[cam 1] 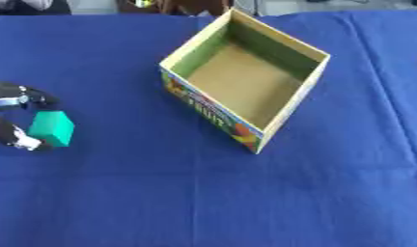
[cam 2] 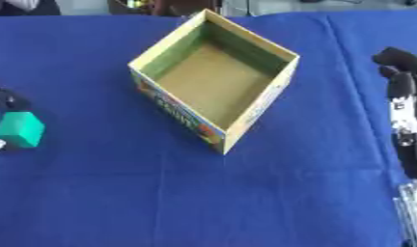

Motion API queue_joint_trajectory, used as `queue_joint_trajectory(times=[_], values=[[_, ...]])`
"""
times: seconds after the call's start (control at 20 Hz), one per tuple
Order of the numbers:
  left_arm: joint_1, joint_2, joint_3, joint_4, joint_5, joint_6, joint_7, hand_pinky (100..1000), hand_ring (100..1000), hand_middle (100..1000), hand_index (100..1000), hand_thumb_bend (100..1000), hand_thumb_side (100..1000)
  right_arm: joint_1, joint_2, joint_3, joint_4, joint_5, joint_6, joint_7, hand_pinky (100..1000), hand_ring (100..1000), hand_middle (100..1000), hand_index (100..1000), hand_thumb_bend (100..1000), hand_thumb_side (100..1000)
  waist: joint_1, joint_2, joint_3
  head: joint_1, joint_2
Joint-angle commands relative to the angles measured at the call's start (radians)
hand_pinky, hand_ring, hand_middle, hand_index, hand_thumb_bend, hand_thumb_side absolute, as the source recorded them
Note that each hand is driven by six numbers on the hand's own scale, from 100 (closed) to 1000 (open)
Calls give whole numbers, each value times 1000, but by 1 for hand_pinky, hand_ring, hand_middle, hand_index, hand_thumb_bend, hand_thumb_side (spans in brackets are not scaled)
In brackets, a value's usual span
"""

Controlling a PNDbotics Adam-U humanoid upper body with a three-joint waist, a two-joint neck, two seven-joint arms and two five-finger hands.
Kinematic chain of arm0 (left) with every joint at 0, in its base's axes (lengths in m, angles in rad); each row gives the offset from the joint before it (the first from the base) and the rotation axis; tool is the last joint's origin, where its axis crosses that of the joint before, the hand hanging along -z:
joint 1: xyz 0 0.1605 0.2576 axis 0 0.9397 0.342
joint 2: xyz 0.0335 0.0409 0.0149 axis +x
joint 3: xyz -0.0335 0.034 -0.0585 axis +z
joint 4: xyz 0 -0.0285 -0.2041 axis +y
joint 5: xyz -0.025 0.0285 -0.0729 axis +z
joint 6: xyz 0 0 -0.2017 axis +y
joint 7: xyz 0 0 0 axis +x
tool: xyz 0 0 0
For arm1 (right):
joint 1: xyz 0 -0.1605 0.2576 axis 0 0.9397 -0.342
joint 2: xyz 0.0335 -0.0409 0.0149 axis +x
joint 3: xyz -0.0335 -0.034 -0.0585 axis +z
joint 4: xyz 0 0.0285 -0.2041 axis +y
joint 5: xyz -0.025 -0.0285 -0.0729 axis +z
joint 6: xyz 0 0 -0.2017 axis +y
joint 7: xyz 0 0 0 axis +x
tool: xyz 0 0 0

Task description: Pick up objects on the table and place them in the box.

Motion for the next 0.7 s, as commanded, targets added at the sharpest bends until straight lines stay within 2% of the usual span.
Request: queue_joint_trajectory(times=[0.05, 0.3, 0.5, 0.6, 0.7], values=[[-10, 50, 2, -30, -47, -159, -158, 784, 867, 843, 967, 703, 702, -4, -10, -2, -19, 3, -4, 2, 879, 905, 730, 852, 100, 837, 0, -15, 3, 1, 2], [-8, 48, -10, -68, -126, -135, -125, 770, 853, 814, 951, 678, 725, -5, -8, -1, -19, 2, -5, 6, 880, 905, 729, 852, 100, 839, -2, -12, 3, 8, 3], [-4, 37, -19, -65, -156, -142, -101, 759, 836, 782, 918, 662, 722, -6, -8, -2, -19, 1, -6, 5, 880, 906, 729, 852, 100, 840, -3, -10, 2, 11, 1], [-3, 34, -23, -63, -156, -149, -92, 728, 802, 746, 897, 632, 720, -5, -7, -3, -19, 2, -6, 5, 881, 906, 729, 852, 100, 840, -4, -10, 2, 13, 1], [0, 31, -23, -66, -145, -155, -76, 659, 723, 730, 882, 583, 712, -4, -7, -3, -19, 3, -6, 6, 881, 906, 728, 852, 100, 841, -5, -11, 3, 13, 0]])
